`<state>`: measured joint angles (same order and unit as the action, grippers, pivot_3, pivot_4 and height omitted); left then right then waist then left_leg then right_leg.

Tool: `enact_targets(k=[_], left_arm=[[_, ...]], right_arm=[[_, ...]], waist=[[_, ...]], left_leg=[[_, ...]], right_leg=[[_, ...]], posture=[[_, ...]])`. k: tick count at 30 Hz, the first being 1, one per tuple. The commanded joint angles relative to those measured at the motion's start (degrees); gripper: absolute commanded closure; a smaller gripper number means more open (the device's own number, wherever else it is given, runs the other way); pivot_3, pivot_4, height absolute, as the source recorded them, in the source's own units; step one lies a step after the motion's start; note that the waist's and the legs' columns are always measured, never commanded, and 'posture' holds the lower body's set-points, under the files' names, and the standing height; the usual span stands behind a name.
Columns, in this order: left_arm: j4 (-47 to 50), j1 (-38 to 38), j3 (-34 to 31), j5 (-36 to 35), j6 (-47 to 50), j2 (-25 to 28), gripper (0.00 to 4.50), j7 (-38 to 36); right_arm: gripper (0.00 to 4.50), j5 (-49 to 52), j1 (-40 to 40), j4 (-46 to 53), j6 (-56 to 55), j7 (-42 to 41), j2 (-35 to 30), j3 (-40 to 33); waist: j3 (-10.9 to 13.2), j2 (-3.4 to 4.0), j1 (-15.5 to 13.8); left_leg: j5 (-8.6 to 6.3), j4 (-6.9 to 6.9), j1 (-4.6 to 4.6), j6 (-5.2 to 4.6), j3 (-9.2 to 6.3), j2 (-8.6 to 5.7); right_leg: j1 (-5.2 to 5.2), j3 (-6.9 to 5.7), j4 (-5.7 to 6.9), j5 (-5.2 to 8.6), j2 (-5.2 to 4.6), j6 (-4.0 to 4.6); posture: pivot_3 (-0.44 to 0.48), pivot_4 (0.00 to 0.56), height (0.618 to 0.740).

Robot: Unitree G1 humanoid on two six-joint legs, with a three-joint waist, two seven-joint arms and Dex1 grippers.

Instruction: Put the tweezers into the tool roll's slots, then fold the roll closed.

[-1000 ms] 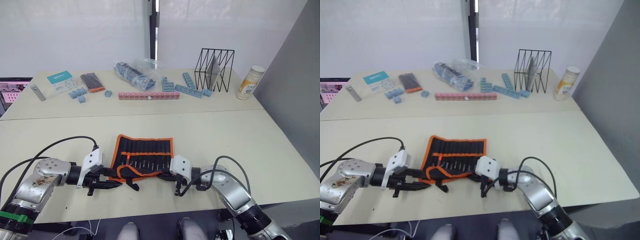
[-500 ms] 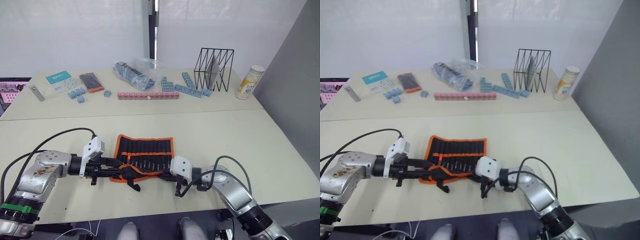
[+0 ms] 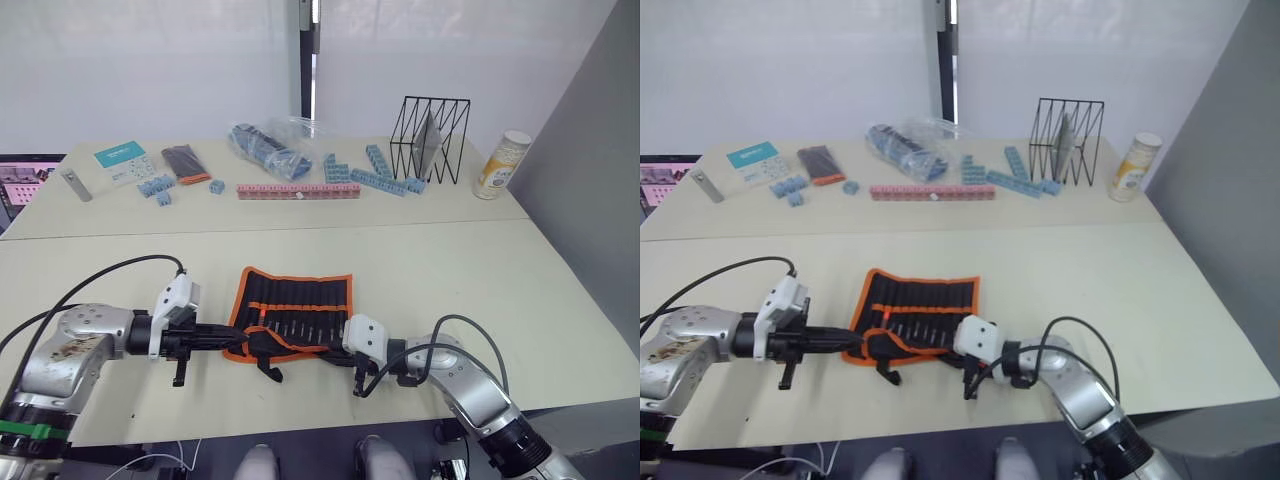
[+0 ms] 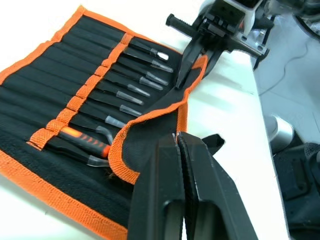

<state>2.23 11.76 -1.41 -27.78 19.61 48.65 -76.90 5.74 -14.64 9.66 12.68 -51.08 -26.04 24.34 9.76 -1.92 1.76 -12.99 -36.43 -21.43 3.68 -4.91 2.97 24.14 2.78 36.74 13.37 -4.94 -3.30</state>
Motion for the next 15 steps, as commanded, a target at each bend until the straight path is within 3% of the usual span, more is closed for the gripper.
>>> enact_targets(k=[1,9,15], left_arm=[[-1.53,1.99,2.17,3.30,-4.03,-2.47,4.45,1.37],[-7.06,3.45,7.30,12.05,-13.18,-5.76,4.45,3.51],[-9.36,5.26,8.17,12.74,-13.12,-7.83,4.50,3.98]], right_arm=[[4.50,0.29,0.16,1.67,1.86,-0.15,-0.21,-0.55],[4.50,0.89,0.11,3.64,4.64,0.27,-0.35,-1.52],[2.47,1.68,-0.02,5.85,6.25,0.03,-0.32,-2.20]], waist=[[0.00,0.00,0.03],[0.00,0.00,0.06],[0.00,-0.01,-0.19]], left_leg=[[0.00,-0.01,0.00,0.00,0.00,0.00],[0.00,0.02,-0.06,0.00,0.00,0.00],[0.01,-0.04,-0.05,0.00,0.00,-0.01]], right_leg=[[-0.01,0.01,0.01,0.00,0.00,0.00],[0.04,0.02,-0.03,0.00,0.01,-0.01],[0.02,0.03,0.00,-0.01,0.01,-0.03]], posture=[[0.000,0.150,0.737],[0.000,0.150,0.737],[0.000,0.150,0.737]])
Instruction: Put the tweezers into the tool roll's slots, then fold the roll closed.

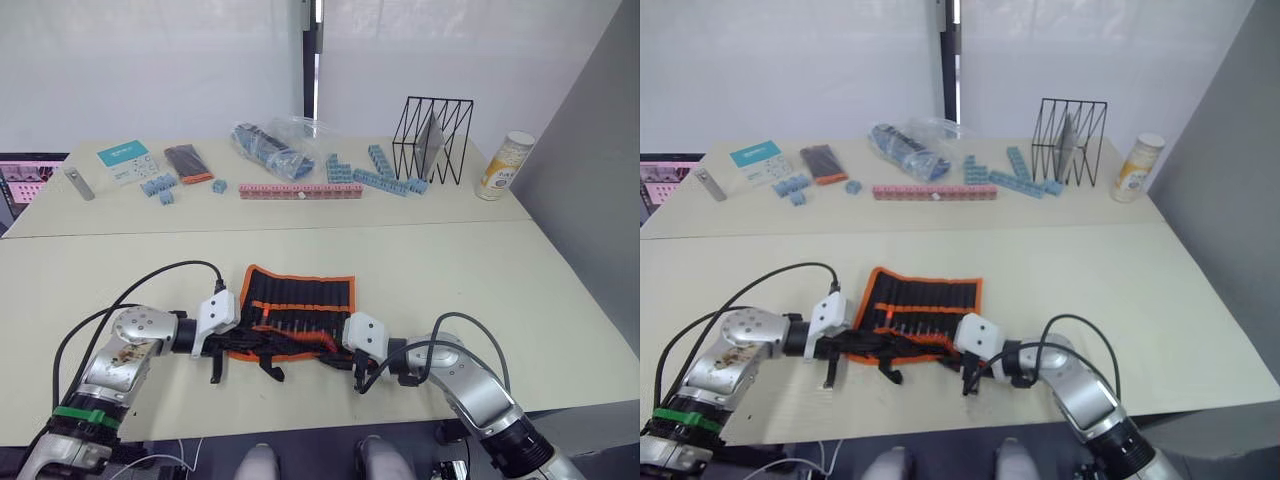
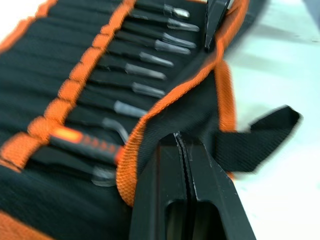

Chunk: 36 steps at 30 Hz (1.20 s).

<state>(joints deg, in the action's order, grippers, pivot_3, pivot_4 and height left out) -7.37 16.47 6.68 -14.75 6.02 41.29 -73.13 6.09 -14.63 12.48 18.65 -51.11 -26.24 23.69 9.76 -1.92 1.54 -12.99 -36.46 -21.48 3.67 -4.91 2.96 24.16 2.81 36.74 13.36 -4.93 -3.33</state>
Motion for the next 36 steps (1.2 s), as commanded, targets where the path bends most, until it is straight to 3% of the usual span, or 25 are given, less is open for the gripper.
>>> enact_targets(k=[1,3,12,16,21,22,29,36], left_arm=[[0.36,0.55,0.31,-0.04,0.50,-0.35,4.50,-0.11],[0.28,0.48,0.52,0.47,0.14,-0.21,4.50,-0.32],[0.04,-0.21,0.38,0.89,-0.54,0.75,4.50,-1.06],[0.29,-0.04,0.16,0.55,-0.10,0.67,4.50,-0.89],[0.61,0.32,0.07,0.62,0.23,0.88,4.50,-0.69],[0.66,0.33,0.00,0.59,0.33,0.97,4.50,-0.69],[1.60,-0.06,-0.51,0.23,1.12,1.09,4.50,-0.07],[2.36,-0.87,-1.11,-0.20,-0.48,2.16,4.50,-0.77]], right_arm=[[2.11,1.08,-0.17,3.36,0.21,0.81,0.17,-1.91],[1.42,1.27,-0.44,4.29,0.69,1.86,0.65,-2.76],[1.42,4.36,-1.95,10.47,3.16,4.77,1.50,-7.87],[2.43,4.19,-2.16,10.47,3.34,4.03,2.59,-3.99],[4.27,2.10,-3.57,8.06,1.47,5.42,5.70,-0.47],[4.46,1.18,-3.73,7.67,0.98,5.51,5.77,0.30],[4.46,-5.17,-3.19,1.89,-2.11,9.68,8.96,5.07],[4.46,-3.24,0.75,-3.42,-3.33,12.81,10.19,-0.36]], waist=[[0.00,0.00,0.07],[0.00,0.00,0.22],[0.00,0.00,0.61],[0.00,0.00,0.76],[0.00,0.00,0.85],[0.00,0.01,0.86],[0.00,0.01,0.87],[0.01,0.01,0.86]], left_leg=[[0.00,0.00,0.00,0.00,0.00,0.00],[0.00,0.01,-0.01,0.00,0.00,0.00],[0.00,0.02,-0.01,0.00,0.00,0.01],[0.00,0.06,0.00,0.00,0.00,0.01],[0.00,0.05,0.00,0.00,0.00,0.00],[0.00,0.05,0.00,0.00,0.00,0.00],[0.00,0.06,-0.01,0.00,0.00,0.00],[0.00,0.06,-0.03,0.00,0.00,0.00]], right_leg=[[0.01,0.00,0.01,0.00,0.00,0.00],[0.02,0.00,0.01,0.00,0.01,0.00],[0.02,0.01,0.00,0.00,0.01,-0.01],[0.02,0.01,-0.01,0.00,0.01,-0.01],[0.02,0.02,0.00,0.00,0.01,-0.01],[0.03,0.02,0.01,0.00,0.01,-0.01],[0.05,0.02,0.00,0.00,0.01,-0.01],[0.06,0.03,-0.02,0.00,0.01,-0.01]], posture=[[0.000,0.150,0.737],[0.000,0.150,0.737],[0.000,0.150,0.737],[0.000,0.150,0.737],[0.000,0.150,0.737],[0.000,0.150,0.737],[0.000,0.150,0.737],[0.000,0.150,0.737]])
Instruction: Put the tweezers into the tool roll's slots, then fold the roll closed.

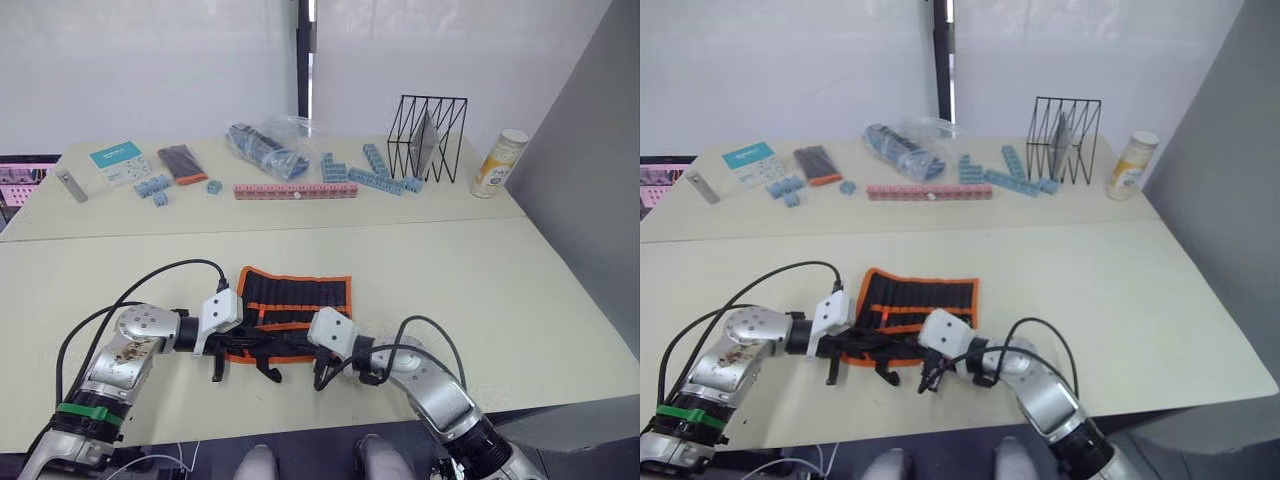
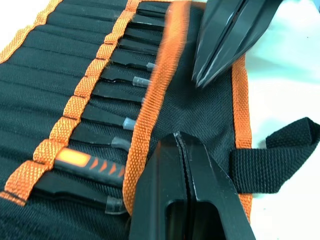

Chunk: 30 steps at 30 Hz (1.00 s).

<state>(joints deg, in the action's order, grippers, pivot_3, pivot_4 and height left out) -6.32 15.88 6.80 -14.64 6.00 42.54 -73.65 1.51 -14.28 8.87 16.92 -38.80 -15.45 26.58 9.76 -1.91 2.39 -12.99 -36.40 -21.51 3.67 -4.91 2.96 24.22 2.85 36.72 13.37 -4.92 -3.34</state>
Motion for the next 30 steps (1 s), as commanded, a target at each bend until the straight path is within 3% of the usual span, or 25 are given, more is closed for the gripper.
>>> enact_targets(k=[1,6,15,25,30], left_arm=[[1.43,-0.30,-1.34,-0.43,-0.36,1.07,4.50,-0.28],[1.28,-0.47,-1.18,0.14,-0.91,1.52,4.50,-0.34],[1.65,-0.37,-0.52,0.43,-1.00,1.36,4.50,-0.38],[1.67,-0.51,-0.55,0.53,-1.00,2.37,4.50,-1.47],[0.68,-0.17,-0.66,0.92,-1.82,2.82,4.50,-1.80]], right_arm=[[4.46,1.51,0.77,-0.24,-1.73,0.32,-0.96,-3.78],[4.46,1.10,2.54,-2.70,-3.35,1.06,-2.04,-5.62],[4.46,3.11,1.47,6.98,-2.25,-1.02,1.99,-1.14],[4.46,-5.20,-1.10,-5.33,-3.18,2.70,6.00,6.51],[4.46,-4.27,2.53,-1.28,0.20,2.83,2.24,3.11]], waist=[[0.00,0.00,0.00],[0.00,0.00,-0.01],[0.00,0.00,0.24],[0.00,0.01,0.07],[0.00,0.01,-0.09]], left_leg=[[0.00,0.00,0.00,0.00,0.00,0.00],[0.00,0.00,0.06,0.00,0.00,0.00],[0.00,0.01,0.00,0.00,0.00,0.00],[0.00,0.05,-0.01,0.00,0.00,0.02],[0.00,0.07,0.06,0.00,0.00,0.02]], right_leg=[[0.00,0.00,0.01,0.00,0.00,0.00],[-0.04,0.00,0.01,0.00,0.00,0.00],[0.01,0.00,0.02,0.01,0.00,0.00],[0.04,0.02,0.00,0.01,0.03,0.01],[0.02,0.03,0.02,0.02,0.04,0.01]], posture=[[0.000,0.150,0.737],[0.000,0.150,0.737],[0.000,0.150,0.737],[0.000,0.150,0.737],[0.000,0.150,0.737]])
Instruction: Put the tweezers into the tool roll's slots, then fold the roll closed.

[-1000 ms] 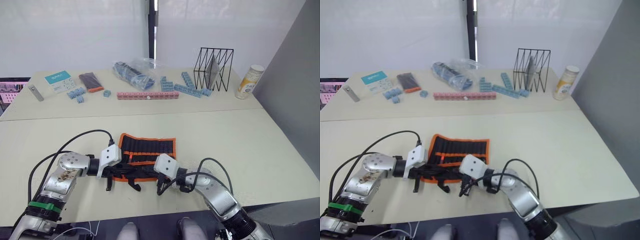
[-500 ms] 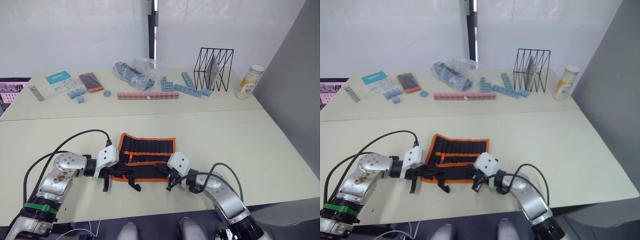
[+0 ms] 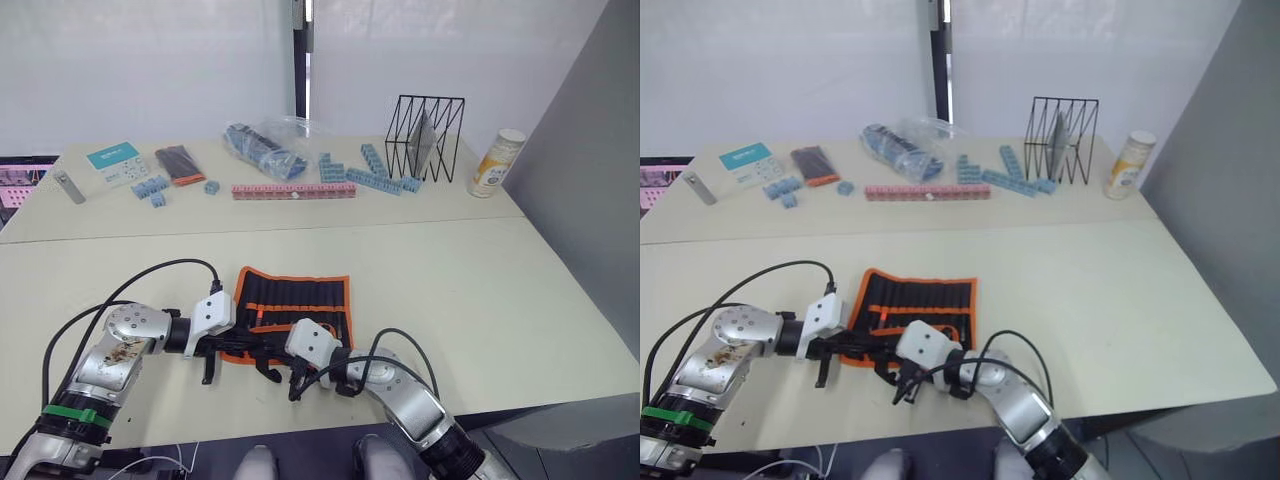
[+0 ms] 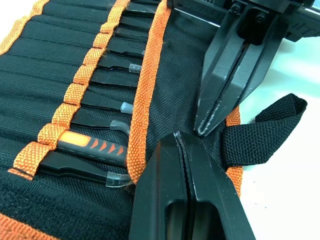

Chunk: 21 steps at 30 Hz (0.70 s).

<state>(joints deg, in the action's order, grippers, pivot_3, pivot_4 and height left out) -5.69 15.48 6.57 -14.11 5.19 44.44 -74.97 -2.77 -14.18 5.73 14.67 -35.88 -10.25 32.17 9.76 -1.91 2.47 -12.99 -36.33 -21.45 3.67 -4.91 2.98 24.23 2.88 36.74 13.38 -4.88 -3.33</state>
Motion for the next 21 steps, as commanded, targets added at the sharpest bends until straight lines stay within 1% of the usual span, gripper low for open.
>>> enact_targets(k=[1,6,11,14,17,21], left_arm=[[-0.36,0.36,-0.40,0.64,-1.41,0.95,4.50,-0.48],[-1.24,0.62,-0.33,1.05,-2.34,0.71,4.50,-0.26],[-1.08,0.59,-0.49,0.65,-2.68,0.18,4.50,0.00],[-0.86,0.53,-0.84,0.05,-3.01,-0.11,4.50,-0.10],[-0.67,0.63,-1.97,-1.38,-4.02,-0.52,4.50,-0.40],[3.00,-1.32,-5.31,-5.43,-3.22,0.11,4.50,-0.83]], right_arm=[[4.46,0.56,3.44,3.52,3.19,-0.57,-4.25,-3.39],[4.46,3.17,6.68,9.53,6.23,-2.14,-9.24,-7.53],[4.46,4.88,8.54,12.04,6.97,-3.14,-13.18,-11.07],[4.46,5.91,9.21,13.99,7.29,-3.59,-13.72,-11.18],[4.46,8.97,9.48,17.62,7.36,-4.00,-12.40,-11.92],[4.46,11.55,9.86,23.26,10.04,-2.40,-12.14,-14.90]], waist=[[0.00,0.00,-0.36],[-0.01,-0.01,-0.46],[-0.01,-0.01,-0.44],[-0.01,-0.01,-0.47],[0.00,-0.02,-0.46],[0.00,-0.02,-0.22]], left_leg=[[0.00,0.00,-0.02,0.00,0.00,-0.01],[0.00,-0.01,-0.01,0.00,0.01,-0.03],[0.00,-0.01,0.00,0.00,0.00,-0.03],[0.00,-0.01,0.00,0.00,0.01,-0.03],[0.00,-0.02,-0.03,0.00,0.01,-0.04],[0.00,-0.02,-0.21,0.00,0.00,-0.03]], right_leg=[[-0.02,0.00,-0.02,0.00,0.00,-0.01],[-0.07,0.07,-0.08,0.01,0.00,-0.02],[-0.07,0.08,-0.08,0.01,0.00,-0.02],[-0.08,0.08,-0.08,0.02,0.00,-0.02],[-0.05,0.09,-0.09,0.02,0.00,-0.03],[0.08,0.09,-0.09,0.01,0.01,-0.03]], posture=[[0.000,0.150,0.737],[0.000,0.150,0.737],[0.000,0.150,0.737],[0.000,0.150,0.737],[0.000,0.150,0.737],[0.000,0.150,0.737]])
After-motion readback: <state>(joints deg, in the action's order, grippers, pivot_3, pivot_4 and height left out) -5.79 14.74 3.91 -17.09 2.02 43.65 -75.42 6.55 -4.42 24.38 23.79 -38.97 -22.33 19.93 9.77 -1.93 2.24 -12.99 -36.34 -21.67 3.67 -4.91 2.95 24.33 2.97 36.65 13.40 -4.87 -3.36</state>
